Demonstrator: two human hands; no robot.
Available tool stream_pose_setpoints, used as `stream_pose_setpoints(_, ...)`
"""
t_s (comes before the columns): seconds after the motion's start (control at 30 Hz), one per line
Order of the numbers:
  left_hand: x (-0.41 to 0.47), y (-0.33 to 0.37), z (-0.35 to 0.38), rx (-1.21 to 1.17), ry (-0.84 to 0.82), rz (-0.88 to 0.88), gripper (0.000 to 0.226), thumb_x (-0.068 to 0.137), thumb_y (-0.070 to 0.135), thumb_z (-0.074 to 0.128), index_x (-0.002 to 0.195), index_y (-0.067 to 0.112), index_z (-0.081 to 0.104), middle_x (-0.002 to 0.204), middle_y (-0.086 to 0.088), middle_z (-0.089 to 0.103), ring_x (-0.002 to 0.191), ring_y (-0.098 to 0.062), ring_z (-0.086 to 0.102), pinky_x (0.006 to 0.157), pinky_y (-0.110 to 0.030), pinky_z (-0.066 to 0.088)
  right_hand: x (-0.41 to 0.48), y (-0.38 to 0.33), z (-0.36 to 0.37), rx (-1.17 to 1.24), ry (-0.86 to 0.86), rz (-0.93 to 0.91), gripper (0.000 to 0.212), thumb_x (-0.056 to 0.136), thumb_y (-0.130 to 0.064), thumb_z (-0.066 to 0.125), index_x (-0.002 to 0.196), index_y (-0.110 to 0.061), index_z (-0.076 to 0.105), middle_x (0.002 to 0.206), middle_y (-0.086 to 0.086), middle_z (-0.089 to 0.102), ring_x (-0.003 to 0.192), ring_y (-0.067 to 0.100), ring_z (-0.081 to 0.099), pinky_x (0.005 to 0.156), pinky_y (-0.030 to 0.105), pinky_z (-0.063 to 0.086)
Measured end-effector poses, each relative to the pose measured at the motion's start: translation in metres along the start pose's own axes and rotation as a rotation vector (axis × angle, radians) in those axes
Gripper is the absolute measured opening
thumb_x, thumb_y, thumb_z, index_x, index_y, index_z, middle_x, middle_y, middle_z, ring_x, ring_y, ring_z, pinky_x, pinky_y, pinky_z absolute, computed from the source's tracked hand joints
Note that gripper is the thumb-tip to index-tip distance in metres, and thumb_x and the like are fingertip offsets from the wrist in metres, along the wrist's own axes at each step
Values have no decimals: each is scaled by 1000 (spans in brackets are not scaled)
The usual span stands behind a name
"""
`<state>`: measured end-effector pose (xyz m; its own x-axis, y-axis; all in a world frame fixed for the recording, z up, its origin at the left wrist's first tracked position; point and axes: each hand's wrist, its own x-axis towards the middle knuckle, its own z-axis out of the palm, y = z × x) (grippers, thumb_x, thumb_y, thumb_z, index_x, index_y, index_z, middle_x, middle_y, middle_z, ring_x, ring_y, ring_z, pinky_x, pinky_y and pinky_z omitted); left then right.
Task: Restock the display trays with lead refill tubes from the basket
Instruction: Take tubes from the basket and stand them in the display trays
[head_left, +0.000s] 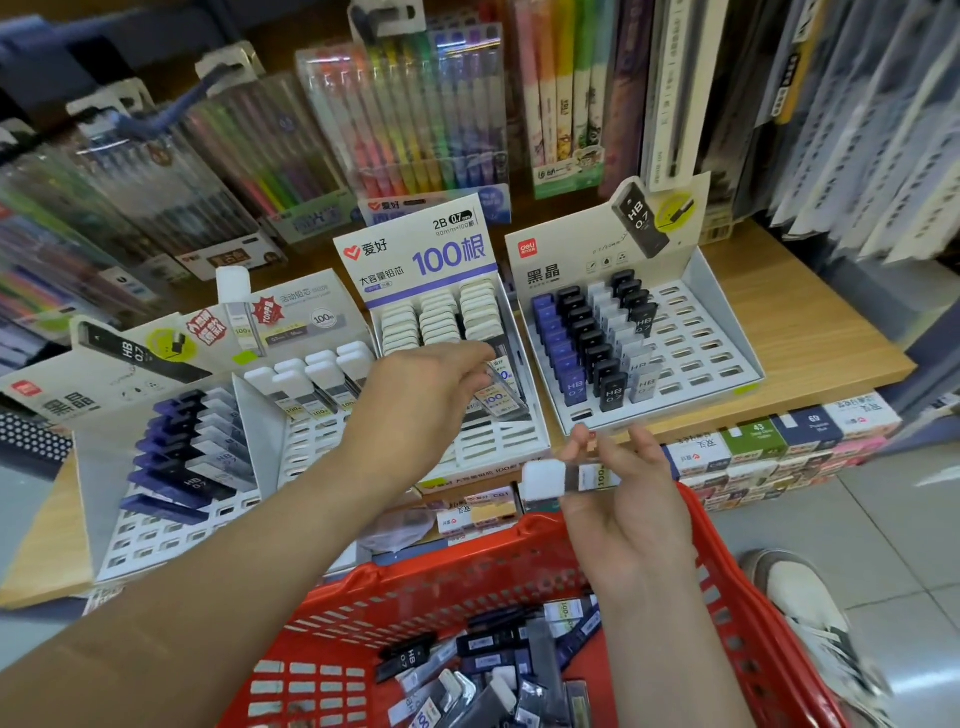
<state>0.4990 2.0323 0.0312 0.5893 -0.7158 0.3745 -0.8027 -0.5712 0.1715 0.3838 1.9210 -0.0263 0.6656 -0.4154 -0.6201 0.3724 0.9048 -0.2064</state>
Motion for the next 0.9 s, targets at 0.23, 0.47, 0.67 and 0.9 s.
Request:
stream_pose_setpoints(0.23, 13, -3, 7, 25, 26, -78, 23, 87, 16, 67, 109, 11, 65, 96, -9, 67, 88, -29, 63, 74, -35, 50, -3, 0, 0, -55, -64, 6, 49, 88, 17, 37, 122, -15, 51, 95, 12, 48, 64, 19, 53, 79, 38, 53)
stream_pose_setpoints(0.47, 24, -11, 8, 125, -12, 179, 19, 80, 7, 70, 99, 4, 68, 84, -10, 67, 76, -31, 65, 60, -40, 56, -2, -3, 1, -70, -113, -10, 54, 88, 18, 50, 134, -11, 50, 112, 23, 60, 99, 28, 71, 81, 33, 60)
stream_pose_setpoints(0.67, 27, -10, 10, 152, -65, 258, 21, 74, -2, 74, 93, 4, 69, 83, -10, 68, 74, -30, 65, 60, -37, 56, 0, -2, -7, -183, -87, 32, 22, 94, 0, 56, 114, -7, 63, 107, 15, 69, 90, 20, 73, 84, 36, 60)
stream_pose_setpoints(0.9, 31, -7, 19, 46, 6, 19, 25, 82, 7, 69, 107, 7, 69, 98, -12, 65, 92, -34, 60, 78, -42, 53, -1, 3, -11, -267, -63, 71, 20, 99, -14, 53, 114, -7, 65, 99, 11, 71, 81, 16, 71, 72, 29, 58)
